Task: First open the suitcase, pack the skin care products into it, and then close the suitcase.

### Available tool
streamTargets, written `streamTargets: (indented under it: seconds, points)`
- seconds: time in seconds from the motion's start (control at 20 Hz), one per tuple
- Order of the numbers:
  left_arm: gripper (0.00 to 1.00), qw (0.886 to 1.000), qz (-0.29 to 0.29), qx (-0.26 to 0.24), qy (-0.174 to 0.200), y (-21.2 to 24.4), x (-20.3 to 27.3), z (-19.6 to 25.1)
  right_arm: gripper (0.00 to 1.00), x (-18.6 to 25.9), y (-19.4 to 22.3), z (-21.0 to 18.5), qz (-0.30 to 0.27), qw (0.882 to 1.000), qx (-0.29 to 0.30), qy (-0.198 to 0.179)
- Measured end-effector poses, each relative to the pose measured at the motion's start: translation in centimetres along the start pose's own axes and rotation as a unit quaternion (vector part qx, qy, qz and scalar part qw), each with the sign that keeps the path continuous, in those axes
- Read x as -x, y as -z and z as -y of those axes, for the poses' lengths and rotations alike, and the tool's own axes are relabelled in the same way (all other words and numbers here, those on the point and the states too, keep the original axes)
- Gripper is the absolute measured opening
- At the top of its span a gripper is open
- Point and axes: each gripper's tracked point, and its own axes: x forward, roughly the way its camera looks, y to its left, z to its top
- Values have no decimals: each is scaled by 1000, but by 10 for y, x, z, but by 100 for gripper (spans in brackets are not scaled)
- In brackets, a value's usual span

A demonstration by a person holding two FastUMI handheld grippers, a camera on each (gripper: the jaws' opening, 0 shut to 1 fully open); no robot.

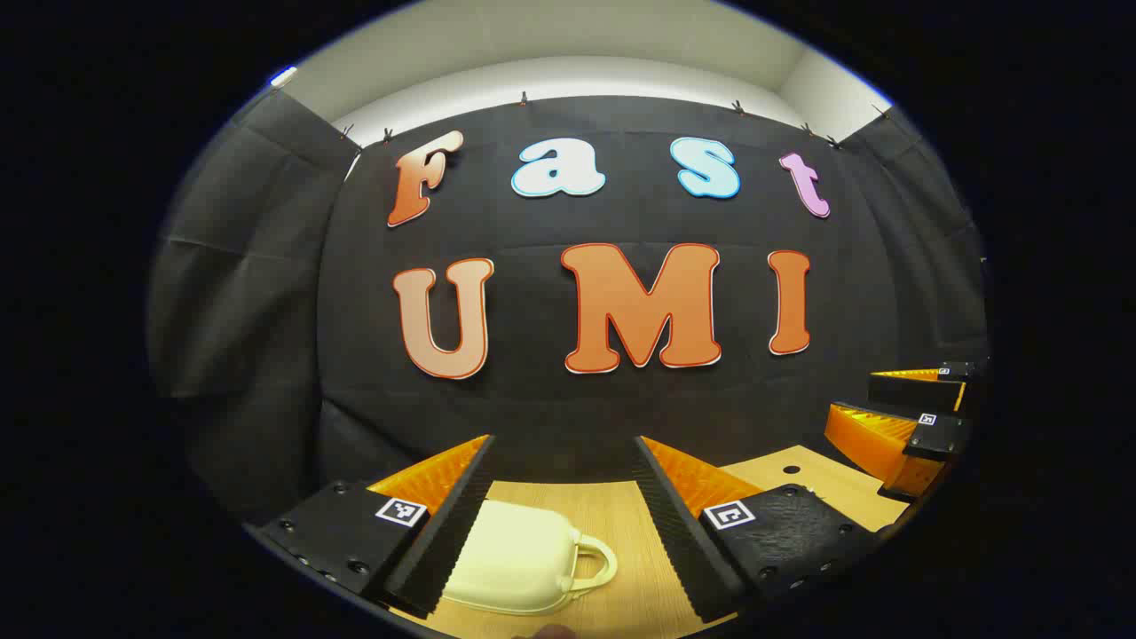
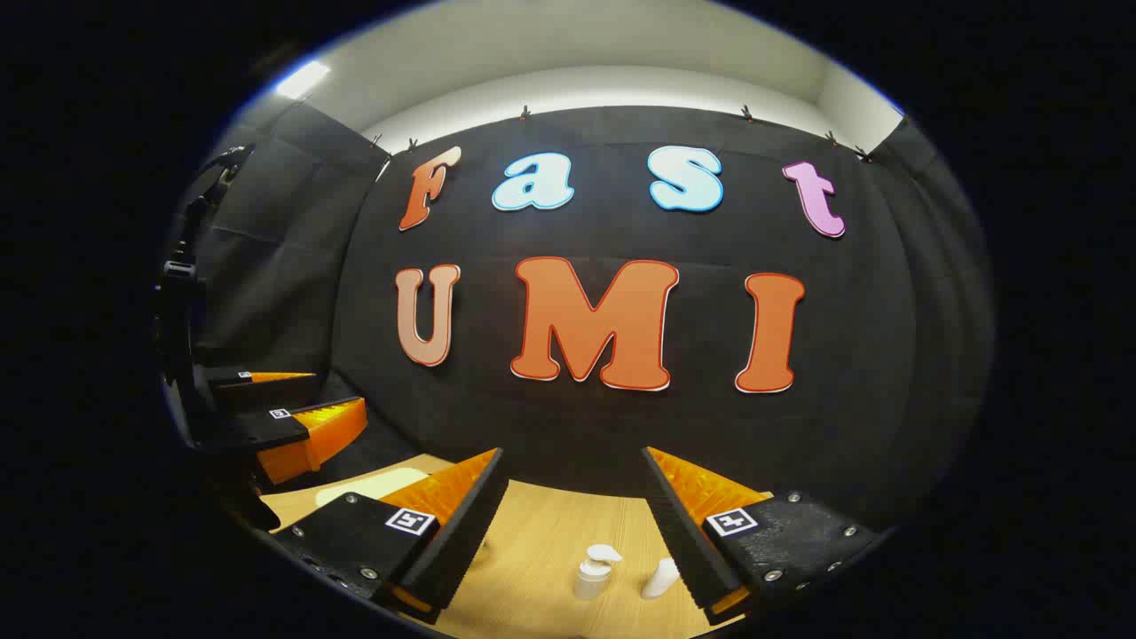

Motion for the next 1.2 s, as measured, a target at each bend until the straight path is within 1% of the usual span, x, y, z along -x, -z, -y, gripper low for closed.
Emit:
streamTargets:
  seconds: [0.05,0.1,0.2,0.35,0.4,0.45,0.5,0.55,0.6,0.75,0.8,0.9,1.05,1.2]
  points:
    - [95,1000,-1,-6,-2,0,1,-2,95,-2,-2,-3,-2,1000,-13,-1]
    - [97,1000,0,-11,-3,-3,1,-4,95,-3,-5,-3,1,1000,-19,6]
    - [99,1000,17,-10,3,-10,-3,-5,95,-3,-9,2,11,1000,-16,24]
    - [97,999,44,-3,3,-16,-10,-6,95,-4,11,1,-8,999,-8,41]
    - [99,999,49,-5,4,-17,-12,-5,95,-3,14,-3,-14,999,-11,37]
    - [98,999,50,-10,5,-16,-13,-5,95,-3,19,-7,-23,999,-11,36]
    - [97,998,56,-18,9,-19,-14,-6,95,-2,20,-8,-24,999,-11,36]
    - [99,998,60,-20,10,-19,-15,-8,95,-1,18,-9,-23,999,-9,39]
    - [97,998,62,-16,15,-19,-17,-8,95,-1,19,-9,-23,999,-8,39]
    - [98,998,52,-10,19,-13,-16,-3,95,-3,21,-11,-27,999,-7,39]
    - [99,999,48,-13,22,-11,-16,-3,95,-4,20,-9,-26,999,-5,43]
    - [97,998,47,-25,24,-10,-16,-6,95,-5,22,-4,-28,998,1,48]
    - [97,999,43,-26,20,-5,-18,-9,95,-6,25,2,-32,998,4,53]
    - [97,998,33,-44,23,1,-20,-11,95,-8,25,5,-31,998,8,53]
